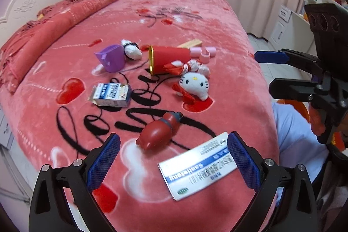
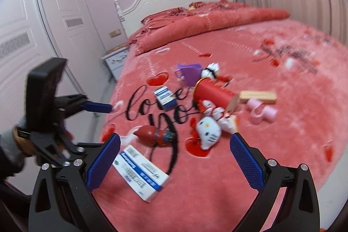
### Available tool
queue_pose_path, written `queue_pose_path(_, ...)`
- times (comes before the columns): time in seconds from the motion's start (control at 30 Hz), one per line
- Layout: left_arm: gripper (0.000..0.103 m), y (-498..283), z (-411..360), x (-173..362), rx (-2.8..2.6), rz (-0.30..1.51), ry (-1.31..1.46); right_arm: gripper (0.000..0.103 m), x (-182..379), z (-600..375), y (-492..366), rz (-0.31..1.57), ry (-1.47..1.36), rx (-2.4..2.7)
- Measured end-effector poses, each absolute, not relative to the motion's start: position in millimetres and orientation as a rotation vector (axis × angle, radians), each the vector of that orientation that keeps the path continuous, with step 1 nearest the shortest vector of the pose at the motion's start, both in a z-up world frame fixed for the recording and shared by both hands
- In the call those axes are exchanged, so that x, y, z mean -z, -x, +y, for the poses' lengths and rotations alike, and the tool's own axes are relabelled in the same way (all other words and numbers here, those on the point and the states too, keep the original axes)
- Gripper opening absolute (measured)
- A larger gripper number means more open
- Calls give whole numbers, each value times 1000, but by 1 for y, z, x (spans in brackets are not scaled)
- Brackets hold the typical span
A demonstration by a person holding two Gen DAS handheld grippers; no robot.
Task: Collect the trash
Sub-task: 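Grasp the red toy figure with the left tool while the right tool grasps the Hello Kitty plush, then carry the red toy and Hello Kitty plush over the orange bin with both tools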
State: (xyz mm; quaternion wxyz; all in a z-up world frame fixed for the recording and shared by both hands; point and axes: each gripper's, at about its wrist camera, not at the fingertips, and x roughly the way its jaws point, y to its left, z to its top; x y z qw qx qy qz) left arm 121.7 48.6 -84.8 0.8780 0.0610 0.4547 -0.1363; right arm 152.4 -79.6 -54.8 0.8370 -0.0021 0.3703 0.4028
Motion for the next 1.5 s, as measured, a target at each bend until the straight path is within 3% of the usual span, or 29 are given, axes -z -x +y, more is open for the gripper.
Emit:
queue_pose_path(0.23, 97, -147, 58, 108, 367, 1011, -124, 98, 79, -73, -173, 859, -57, -871)
queue_pose_path(0.4, 96, -162, 63, 119, 424, 1043, -143, 84, 93, -68, -182, 899, -49, -890)
queue_pose_path(0.5, 79, -170, 71, 126, 473, 1067, -136, 78, 103, -66, -190, 921, -43, -887)
queue_pose_path(0.6, 79, -179, 77, 135, 500, 1087, -166, 75, 113, -64, -196, 937, -36, -883)
queue_pose_path(0.63, 79, -181, 79, 138, 514, 1093, -168, 69, 116, -64, -198, 941, -33, -883)
queue_pose_path(0.77, 63, -189, 86, 146, 551, 1107, -146, 67, 127, -65, -208, 966, -39, -845)
queue_pose_path(0.9, 59, -193, 86, 154, 587, 1103, -126, 67, 135, -66, -216, 986, -51, -833)
queue_pose_path(1.0, 47, -197, 85, 161, 600, 1103, -120, 63, 141, -58, -224, 993, -44, -838)
queue_pose_path(1.13, 46, -202, 87, 160, 625, 1094, -104, 54, 146, -48, -233, 991, -36, -841)
queue_pose_path(1.2, 46, -203, 89, 161, 639, 1086, -92, 44, 148, -44, -239, 990, -33, -858)
queue_pose_path(1.23, 46, -203, 91, 162, 646, 1082, -84, 27, 149, -42, -240, 993, -28, -870)
queue_pose_path(1.5, 43, -201, 93, 163, 620, 1056, -30, 24, 150, -45, -231, 1001, -49, -914)
